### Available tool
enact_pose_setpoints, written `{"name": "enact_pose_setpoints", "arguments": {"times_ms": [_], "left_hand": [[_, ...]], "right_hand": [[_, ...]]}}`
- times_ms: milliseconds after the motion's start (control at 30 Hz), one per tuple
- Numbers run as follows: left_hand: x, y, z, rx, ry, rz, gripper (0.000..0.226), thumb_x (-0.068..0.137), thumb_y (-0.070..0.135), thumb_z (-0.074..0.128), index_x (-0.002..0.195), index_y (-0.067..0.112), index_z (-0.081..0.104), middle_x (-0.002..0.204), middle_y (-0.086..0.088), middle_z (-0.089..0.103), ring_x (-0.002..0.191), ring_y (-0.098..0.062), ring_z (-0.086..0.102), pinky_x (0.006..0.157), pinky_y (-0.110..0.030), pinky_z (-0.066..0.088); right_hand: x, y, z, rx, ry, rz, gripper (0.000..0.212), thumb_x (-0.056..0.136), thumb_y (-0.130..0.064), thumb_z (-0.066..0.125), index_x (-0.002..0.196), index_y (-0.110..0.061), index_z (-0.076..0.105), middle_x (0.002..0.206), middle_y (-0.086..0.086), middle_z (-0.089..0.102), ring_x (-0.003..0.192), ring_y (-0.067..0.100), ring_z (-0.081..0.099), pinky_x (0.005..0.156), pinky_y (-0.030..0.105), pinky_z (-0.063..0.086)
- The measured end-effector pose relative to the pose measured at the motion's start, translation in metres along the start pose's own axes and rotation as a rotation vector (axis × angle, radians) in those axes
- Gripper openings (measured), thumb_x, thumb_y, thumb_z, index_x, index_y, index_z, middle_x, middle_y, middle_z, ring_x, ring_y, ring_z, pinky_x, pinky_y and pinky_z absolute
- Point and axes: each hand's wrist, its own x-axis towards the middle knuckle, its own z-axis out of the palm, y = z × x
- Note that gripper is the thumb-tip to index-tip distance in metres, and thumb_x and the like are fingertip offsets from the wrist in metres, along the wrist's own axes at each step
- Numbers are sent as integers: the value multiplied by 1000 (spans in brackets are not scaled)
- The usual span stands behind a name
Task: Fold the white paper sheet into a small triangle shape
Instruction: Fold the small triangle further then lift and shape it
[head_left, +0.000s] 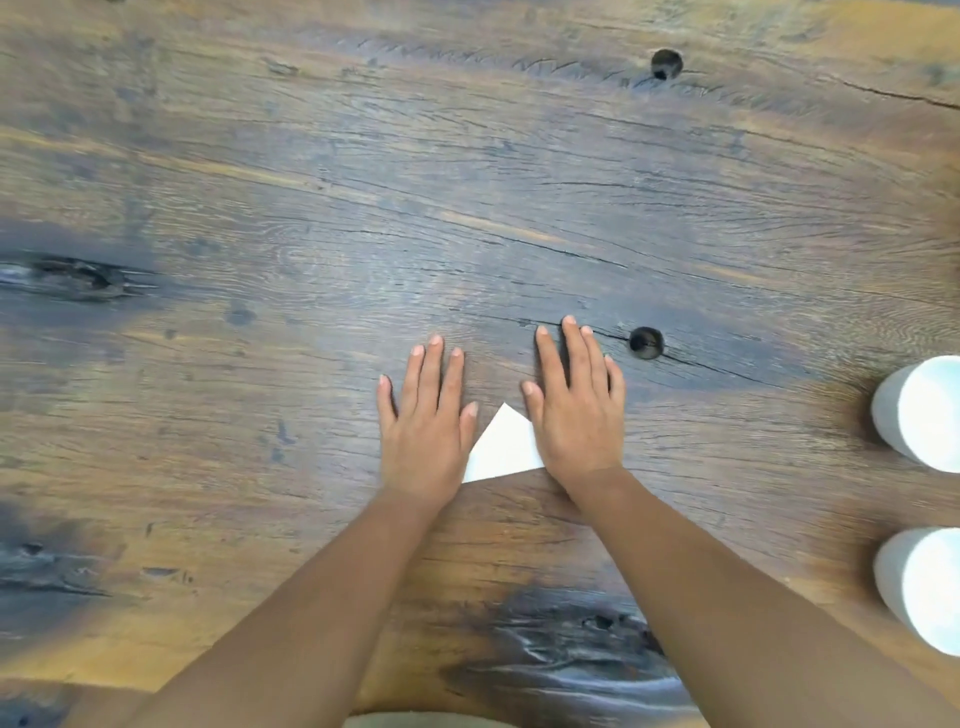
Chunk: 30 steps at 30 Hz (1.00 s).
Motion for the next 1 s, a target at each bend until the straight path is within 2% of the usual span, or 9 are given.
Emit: {"name": "enact_pose_setpoints", "arguments": {"times_ms": [100,267,400,567,633,700,800,900,1000], "left_hand": [[-4,-16,0,71,18,88,61,101,45,30,156,21,16,165,-1,10,151,-19,8,118,-54,15],[-4,-17,6,109,51,103,64,101,50,27,156,18,17,165,-4,12,151,-20,9,117,-53,10],[-4,-14,-4,84,12,88,63,101,48,30,155,19,20,164,-3,13,151,-19,10,118,-53,11],[-3,-6,-22,-85,-27,34,56,99,40,43,151,22,31,163,-1,18,150,-18,12,118,-53,13],[-7,1,-30,-113,-1,53,47,95,35,54,139,19,47,154,-7,36,143,-25,28,113,-52,23],[-15,9,-34,-123,25,64,38,90,33,62,124,16,58,137,-9,49,127,-29,43,103,-48,33],[-26,23,-34,-207,-12,-23,29,89,31,65,114,17,60,117,-5,50,109,-25,48,92,-42,37],[-27,33,-33,-284,-50,-147,26,88,29,67,109,18,56,111,-2,47,106,-23,49,91,-41,35],[-23,37,-33,-269,-75,-188,23,87,27,68,104,19,56,110,-1,47,107,-23,49,90,-41,35]], "right_hand": [[0,-1,0,3,-12,15,58,101,-43,31,154,-25,19,164,4,16,150,23,15,117,46,19],[1,0,5,-19,-6,14,57,101,-44,25,155,-25,18,164,4,15,150,23,13,117,45,14],[1,-2,-6,25,-46,11,55,103,-42,27,154,-26,19,164,2,14,150,22,11,118,45,13],[1,0,-29,330,-63,6,44,102,-29,40,145,-18,41,159,3,27,149,22,18,121,45,16],[-2,1,-40,377,-45,18,35,98,-22,48,131,-12,54,146,7,44,138,27,36,115,45,28],[-9,0,-48,335,-60,44,24,95,-22,53,115,-12,60,124,7,54,118,28,50,100,44,40],[-20,-5,-55,305,-204,87,20,91,-26,58,108,-14,56,110,6,58,103,27,56,84,40,46],[-27,-13,-52,247,-265,86,29,88,-33,62,109,-16,53,111,5,58,107,26,54,89,42,45],[-30,-22,-47,223,-269,127,32,88,-34,62,112,-14,55,115,7,56,112,27,51,94,43,43]]}}
